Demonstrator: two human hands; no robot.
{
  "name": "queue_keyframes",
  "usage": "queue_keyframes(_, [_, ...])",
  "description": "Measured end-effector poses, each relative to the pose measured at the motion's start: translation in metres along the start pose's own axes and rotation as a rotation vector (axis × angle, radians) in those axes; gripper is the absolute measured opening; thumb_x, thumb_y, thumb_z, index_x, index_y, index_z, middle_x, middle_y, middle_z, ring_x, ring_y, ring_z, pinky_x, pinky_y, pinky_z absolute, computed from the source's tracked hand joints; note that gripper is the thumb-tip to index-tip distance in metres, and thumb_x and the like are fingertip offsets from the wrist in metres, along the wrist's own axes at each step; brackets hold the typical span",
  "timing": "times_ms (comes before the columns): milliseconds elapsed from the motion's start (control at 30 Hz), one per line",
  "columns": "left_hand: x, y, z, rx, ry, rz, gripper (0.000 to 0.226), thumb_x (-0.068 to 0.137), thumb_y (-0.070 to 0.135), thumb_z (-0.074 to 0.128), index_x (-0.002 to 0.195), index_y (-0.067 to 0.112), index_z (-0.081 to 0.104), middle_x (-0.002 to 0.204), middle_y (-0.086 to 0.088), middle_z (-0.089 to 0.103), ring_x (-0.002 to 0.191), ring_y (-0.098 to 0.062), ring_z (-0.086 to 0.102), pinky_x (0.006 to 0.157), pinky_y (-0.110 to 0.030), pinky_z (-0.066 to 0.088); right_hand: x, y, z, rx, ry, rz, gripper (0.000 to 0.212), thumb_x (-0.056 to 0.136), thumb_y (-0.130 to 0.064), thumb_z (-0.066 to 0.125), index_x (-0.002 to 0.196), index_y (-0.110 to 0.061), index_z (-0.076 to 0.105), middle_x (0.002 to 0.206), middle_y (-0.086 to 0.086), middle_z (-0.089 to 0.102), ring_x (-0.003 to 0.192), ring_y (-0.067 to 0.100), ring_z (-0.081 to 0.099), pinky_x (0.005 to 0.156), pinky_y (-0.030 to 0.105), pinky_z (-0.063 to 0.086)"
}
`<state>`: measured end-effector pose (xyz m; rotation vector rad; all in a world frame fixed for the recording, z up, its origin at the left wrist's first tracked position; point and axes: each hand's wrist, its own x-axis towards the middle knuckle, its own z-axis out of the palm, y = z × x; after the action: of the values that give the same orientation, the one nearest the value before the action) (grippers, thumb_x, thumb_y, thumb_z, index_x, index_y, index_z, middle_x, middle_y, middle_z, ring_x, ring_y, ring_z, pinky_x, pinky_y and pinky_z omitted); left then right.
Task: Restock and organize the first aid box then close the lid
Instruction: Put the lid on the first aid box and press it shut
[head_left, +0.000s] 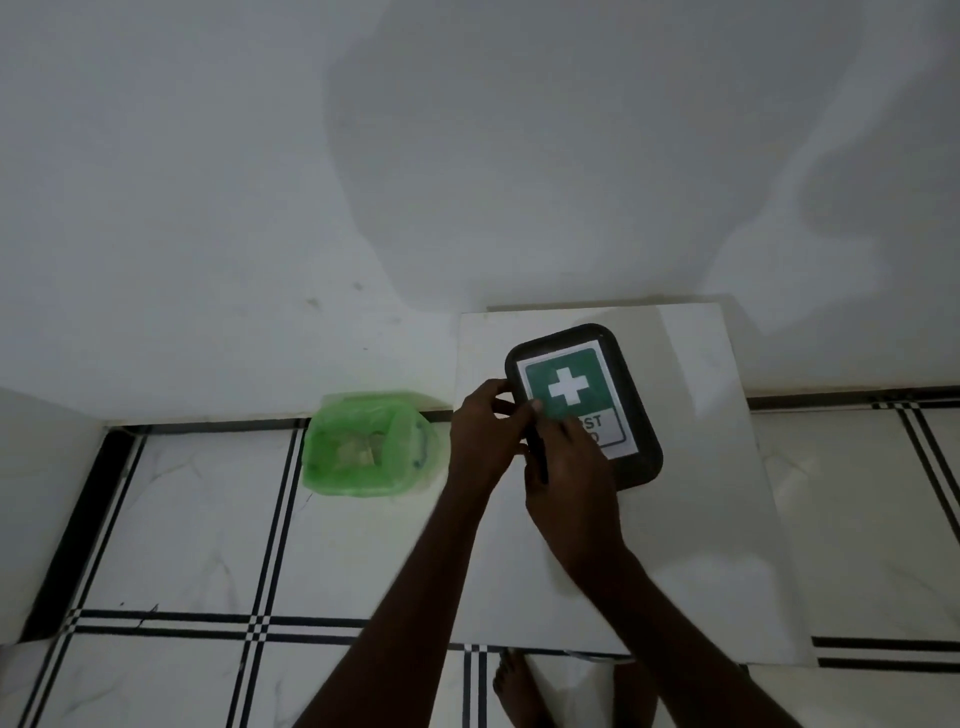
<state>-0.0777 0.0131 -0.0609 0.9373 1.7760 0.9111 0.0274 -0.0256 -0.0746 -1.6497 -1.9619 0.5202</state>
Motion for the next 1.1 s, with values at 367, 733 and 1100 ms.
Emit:
queue_keyframes(367, [0.01, 0.005, 0.005, 0.246, -0.003, 0.037, 0.037, 0.08, 0.028, 0.07, 0.117, 0.02, 0.07, 0.084, -0.009, 0.076, 0.075, -0.029, 0.075, 0.071, -0.047, 0.063, 0.071, 0.083, -0.029, -0.051, -0.155, 0.344, 0.04, 0.102, -0.037, 0.034, 0.117, -0.006, 0.054, 0.108, 0.018, 0.068, 0.086, 0.027, 0.064, 0.07, 0.032, 0.051])
queue_keyframes(733, [0.024, 0.007, 0.02, 0.427, 0.065, -0.025, 0.052, 0.084, 0.034, 0.071, 0.134, 0.026, 0.06, 0.113, -0.01, 0.074, 0.104, -0.028, 0.071, 0.091, -0.043, 0.056, 0.077, 0.093, -0.027, 0.046, -0.114, 0.402, 0.033, 0.099, -0.033, 0.046, 0.108, -0.004, 0.058, 0.106, 0.017, 0.067, 0.093, 0.032, 0.064, 0.071, 0.035, 0.049])
queue_keyframes(1100, [0.03, 0.013, 0.018, 0.462, -0.006, -0.104, 0.055, 0.08, 0.035, 0.071, 0.133, 0.023, 0.06, 0.116, -0.011, 0.073, 0.099, -0.031, 0.072, 0.092, -0.045, 0.056, 0.077, 0.091, -0.031, 0.08, -0.101, 0.43, 0.033, 0.097, -0.032, 0.05, 0.104, -0.002, 0.062, 0.102, 0.018, 0.068, 0.087, 0.029, 0.062, 0.071, 0.031, 0.043])
